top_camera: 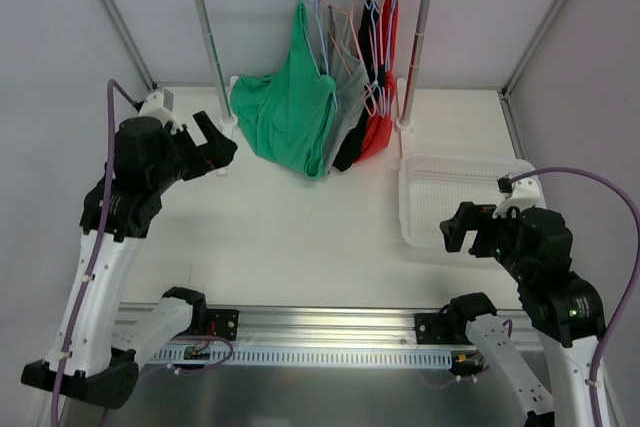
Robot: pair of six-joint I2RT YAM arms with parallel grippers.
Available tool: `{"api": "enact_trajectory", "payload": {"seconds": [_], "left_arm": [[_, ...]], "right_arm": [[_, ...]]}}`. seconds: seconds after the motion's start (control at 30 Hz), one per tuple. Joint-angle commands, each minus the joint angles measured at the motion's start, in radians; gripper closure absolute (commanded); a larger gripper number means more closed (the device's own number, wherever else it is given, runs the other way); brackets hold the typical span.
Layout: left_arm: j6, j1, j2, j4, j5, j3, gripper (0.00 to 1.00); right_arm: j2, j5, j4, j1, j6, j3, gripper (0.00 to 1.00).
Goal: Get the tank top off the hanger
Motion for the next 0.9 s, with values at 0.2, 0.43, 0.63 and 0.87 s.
{"api": "enact_trajectory", "payload": {"seconds": [0.2,0.43,0.63,0.87], "left_arm": [[-0.011,-0.115,0.424,0.061,0.135,0.51,0.01],[0.037,-0.147,0.792,0.07,0.207,0.908,0.02],[0.054,-0.15,1.065,0.096,0.307,1.187,0.03],[0.021,-0.164,1.15,0.296,0.36,1.128,0.31]], "right_arm": [[-0.041,-0.113,0.059,0.005,0.039,-0.013,0.0],[-0.076,-0.182,0.059,0.005,0.062,-0.033,0.01],[-0.094,-0.213,0.061,0.005,0.072,-0.059,0.01],[-0.133,-0.245,0.052,0.005,0.073,-0.11,0.0]]}}
